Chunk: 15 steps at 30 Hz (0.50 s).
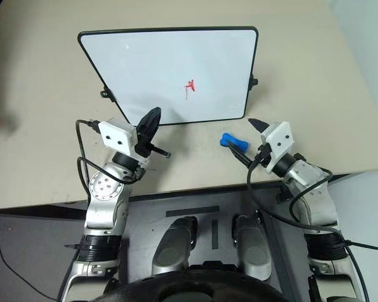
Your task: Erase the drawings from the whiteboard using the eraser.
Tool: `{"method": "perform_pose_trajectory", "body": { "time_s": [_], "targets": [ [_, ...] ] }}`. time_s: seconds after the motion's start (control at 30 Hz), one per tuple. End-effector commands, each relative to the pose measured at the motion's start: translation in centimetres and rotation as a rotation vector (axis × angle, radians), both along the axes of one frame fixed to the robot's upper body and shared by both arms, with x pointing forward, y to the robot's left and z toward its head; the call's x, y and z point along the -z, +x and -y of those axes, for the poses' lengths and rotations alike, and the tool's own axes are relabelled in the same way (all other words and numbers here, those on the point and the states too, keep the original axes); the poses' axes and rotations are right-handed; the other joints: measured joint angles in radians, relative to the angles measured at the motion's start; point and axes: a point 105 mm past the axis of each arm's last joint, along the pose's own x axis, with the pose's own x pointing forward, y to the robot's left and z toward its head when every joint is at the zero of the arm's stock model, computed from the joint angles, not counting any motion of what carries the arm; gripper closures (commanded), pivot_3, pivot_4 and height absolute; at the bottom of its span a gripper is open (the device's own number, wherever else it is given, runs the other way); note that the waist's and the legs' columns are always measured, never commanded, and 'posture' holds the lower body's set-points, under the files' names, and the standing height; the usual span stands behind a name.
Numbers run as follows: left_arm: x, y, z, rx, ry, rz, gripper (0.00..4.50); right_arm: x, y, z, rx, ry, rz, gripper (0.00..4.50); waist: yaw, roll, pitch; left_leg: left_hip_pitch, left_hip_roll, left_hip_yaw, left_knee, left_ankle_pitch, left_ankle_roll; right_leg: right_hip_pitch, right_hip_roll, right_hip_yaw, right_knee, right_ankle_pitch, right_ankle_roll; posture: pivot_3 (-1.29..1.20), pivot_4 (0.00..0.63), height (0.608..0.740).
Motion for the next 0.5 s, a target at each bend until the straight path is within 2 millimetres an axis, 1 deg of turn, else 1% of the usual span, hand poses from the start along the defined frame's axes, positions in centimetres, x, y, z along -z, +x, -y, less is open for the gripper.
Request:
{"method": "perform_pose_trajectory", "body": {
  "time_s": [0.03, 0.33, 0.4, 0.5],
  "targets": [
    [-0.5, -0.1, 0.6, 0.026, -0.006, 0.021, 4.50, -1.0, -0.5, 0.3, 0.007, -0.010, 0.046, 0.15, 0.000, 0.000, 0.000, 0.000, 0.000, 0.000, 0.000, 0.000, 0.000, 0.000, 0.000, 0.000, 0.000, 0.000, 0.000, 0.00, 0.150, 0.740],
    [-0.2, -0.6, 0.7, 0.013, -0.013, 0.017, 4.50, -1.3, -0.8, -0.1, -0.047, -0.030, 0.036, 0.15, 0.000, 0.000, 0.000, 0.000, 0.000, 0.000, 0.000, 0.000, 0.000, 0.000, 0.000, 0.000, 0.000, -0.001, 0.001, 0.00, 0.150, 0.740],
    [-0.1, -0.9, 0.2, -0.004, -0.015, 0.016, 4.50, -1.2, -0.8, -0.6, -0.077, -0.054, 0.033, 0.15, 0.000, 0.000, 0.000, 0.000, -0.001, 0.000, 0.000, 0.000, 0.000, 0.000, 0.000, 0.000, 0.000, -0.002, 0.003, 0.00, 0.150, 0.740],
    [0.1, -1.4, 0.1, -0.026, -0.016, 0.017, 4.50, -0.9, -0.8, -0.9, -0.116, -0.094, 0.018, 0.15, 0.000, 0.000, 0.000, 0.000, -0.001, 0.000, 0.000, 0.000, 0.000, 0.000, 0.000, 0.000, 0.000, -0.003, 0.006, 0.00, 0.150, 0.740]
  ]
}}
